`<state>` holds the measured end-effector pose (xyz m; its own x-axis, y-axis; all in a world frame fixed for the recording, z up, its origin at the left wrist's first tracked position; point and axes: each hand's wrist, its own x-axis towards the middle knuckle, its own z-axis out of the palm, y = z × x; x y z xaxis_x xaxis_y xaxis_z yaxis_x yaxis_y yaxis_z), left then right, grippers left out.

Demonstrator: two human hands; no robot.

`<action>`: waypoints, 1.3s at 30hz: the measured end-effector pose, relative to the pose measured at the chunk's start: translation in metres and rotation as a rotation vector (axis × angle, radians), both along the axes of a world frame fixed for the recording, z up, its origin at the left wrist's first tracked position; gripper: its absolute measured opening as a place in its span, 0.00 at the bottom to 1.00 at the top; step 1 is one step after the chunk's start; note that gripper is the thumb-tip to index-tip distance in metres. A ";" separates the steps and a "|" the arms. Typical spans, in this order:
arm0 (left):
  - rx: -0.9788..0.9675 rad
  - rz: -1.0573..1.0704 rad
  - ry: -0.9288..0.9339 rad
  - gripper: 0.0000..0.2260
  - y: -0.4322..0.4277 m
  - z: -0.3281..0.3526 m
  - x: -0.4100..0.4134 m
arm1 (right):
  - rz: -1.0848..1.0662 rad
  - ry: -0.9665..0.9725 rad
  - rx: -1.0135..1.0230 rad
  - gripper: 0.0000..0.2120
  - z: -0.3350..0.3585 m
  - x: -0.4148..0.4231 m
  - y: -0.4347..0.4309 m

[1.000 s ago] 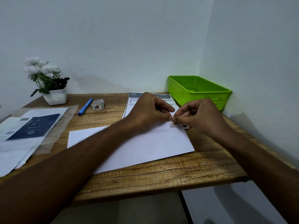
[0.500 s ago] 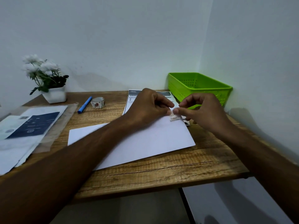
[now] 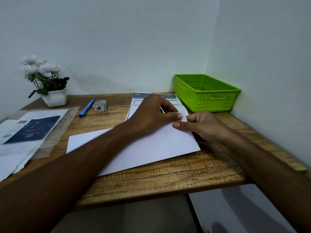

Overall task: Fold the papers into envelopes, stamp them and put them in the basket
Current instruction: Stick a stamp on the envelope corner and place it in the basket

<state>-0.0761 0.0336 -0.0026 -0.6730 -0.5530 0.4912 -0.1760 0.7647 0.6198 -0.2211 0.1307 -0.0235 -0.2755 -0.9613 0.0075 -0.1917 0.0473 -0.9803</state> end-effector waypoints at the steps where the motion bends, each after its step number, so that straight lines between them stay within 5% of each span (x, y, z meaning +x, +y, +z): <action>1: -0.008 -0.007 -0.023 0.03 -0.001 0.000 0.000 | 0.004 0.002 -0.005 0.17 -0.001 -0.001 -0.001; 6: -0.017 -0.027 -0.057 0.03 -0.004 0.002 0.001 | 0.099 -0.046 0.013 0.05 -0.004 -0.006 -0.004; 13: -0.057 -0.006 -0.138 0.05 -0.009 0.007 0.008 | 0.155 -0.119 0.077 0.10 -0.003 -0.016 -0.004; 18: -0.292 0.209 -0.050 0.05 -0.017 0.008 0.014 | 0.127 -0.226 0.033 0.09 0.005 -0.024 0.002; 24: -0.433 0.358 0.175 0.26 -0.009 0.015 0.021 | 0.015 -0.287 -0.138 0.14 0.019 -0.031 -0.001; 26: -0.285 0.311 0.001 0.30 -0.003 0.017 0.020 | 0.006 -0.298 -0.196 0.14 0.024 -0.031 -0.003; 30: 0.474 0.170 -0.423 0.36 0.006 0.019 0.020 | -0.035 -0.386 -0.336 0.15 0.032 -0.029 -0.007; 34: 0.678 0.088 -0.219 0.27 0.001 0.016 0.020 | -0.041 -0.407 -0.435 0.15 0.030 -0.028 -0.006; 39: 0.701 0.069 0.049 0.16 0.003 0.010 0.013 | -0.031 -0.433 -0.441 0.15 0.025 -0.028 0.000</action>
<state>-0.0626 0.0369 0.0070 -0.6115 -0.7906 0.0325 -0.1692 0.1707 0.9707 -0.2491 0.1308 0.0019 -0.3701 -0.8847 0.2835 0.2235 -0.3810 -0.8971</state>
